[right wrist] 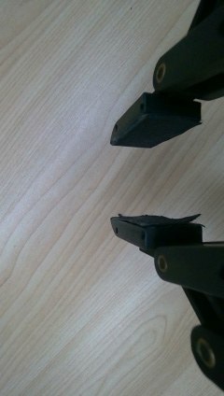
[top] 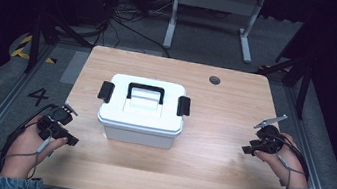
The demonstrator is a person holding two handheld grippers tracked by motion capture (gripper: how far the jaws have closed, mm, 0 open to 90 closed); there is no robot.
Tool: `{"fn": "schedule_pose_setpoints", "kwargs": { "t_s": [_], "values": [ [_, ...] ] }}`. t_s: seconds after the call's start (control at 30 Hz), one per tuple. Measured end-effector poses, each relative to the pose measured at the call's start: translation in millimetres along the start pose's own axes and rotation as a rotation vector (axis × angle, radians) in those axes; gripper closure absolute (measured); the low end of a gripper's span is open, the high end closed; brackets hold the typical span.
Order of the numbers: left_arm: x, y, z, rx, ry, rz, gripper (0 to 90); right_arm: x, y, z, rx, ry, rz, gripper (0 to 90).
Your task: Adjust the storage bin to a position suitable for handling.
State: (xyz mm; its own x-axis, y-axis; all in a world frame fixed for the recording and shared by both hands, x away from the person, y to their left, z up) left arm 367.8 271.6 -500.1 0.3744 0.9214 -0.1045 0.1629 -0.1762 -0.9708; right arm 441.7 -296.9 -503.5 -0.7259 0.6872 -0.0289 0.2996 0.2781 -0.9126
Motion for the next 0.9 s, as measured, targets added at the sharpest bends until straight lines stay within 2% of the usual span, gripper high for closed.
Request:
{"fn": "schedule_pose_setpoints", "kwargs": {
  "t_s": [0.07, 0.23, 0.27, 0.37, 0.47, 0.6, 0.7, 0.9],
  "values": [
    [-3.4, -2.8, -2.5, -0.023, -0.008, 0.018, 45.9, -0.8, 0.4, 0.8, -0.002, 0.002, 0.001, 53.7],
    [-1.8, -5.3, -5.0, -0.032, -0.02, 0.012, 45.4, 4.4, 0.7, -0.5, -0.026, -0.011, -0.004, 52.6],
    [-2.1, -6.0, -4.8, -0.037, -0.025, 0.017, 45.5, 9.4, 2.0, -2.5, -0.037, -0.029, -0.022, 52.0],
    [-2.0, -6.3, -4.2, -0.043, -0.023, 0.023, 45.7, 12.7, 2.1, -6.9, -0.053, -0.052, -0.036, 51.8],
    [-2.9, -9.3, -1.2, -0.052, -0.018, 0.021, 45.8, 16.5, -0.5, -20.0, -0.09, -0.081, -0.053, 50.8],
    [-10.9, -15.6, 3.3, -0.069, -0.017, 0.065, 44.8, 18.8, -6.8, -35.0, -0.098, -0.118, -0.064, 50.8],
    [-10.9, -19.0, 7.4, -0.074, -0.023, 0.055, 44.7, 19.4, -14.1, -48.5, -0.12, -0.134, -0.073, 50.5],
    [-9.2, -23.0, 16.3, -0.089, -0.035, 0.063, 44.5, 19.6, -29.4, -78.8, -0.157, -0.159, -0.078, 50.5]
  ]
}}
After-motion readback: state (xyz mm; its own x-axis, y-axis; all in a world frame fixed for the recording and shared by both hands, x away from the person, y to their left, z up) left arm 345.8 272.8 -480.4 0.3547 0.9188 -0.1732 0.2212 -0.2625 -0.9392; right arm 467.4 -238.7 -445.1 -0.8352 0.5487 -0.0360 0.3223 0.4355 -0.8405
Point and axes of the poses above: each handheld gripper's, and its own axes: y roughly forward along the jaws, z roughly out of its underside, x roughly to its left, the point moved 10 cm from there along y, roughly forward along the jaws, and after that the axes turned 7 degrees about -y, right-handed, at the moved point
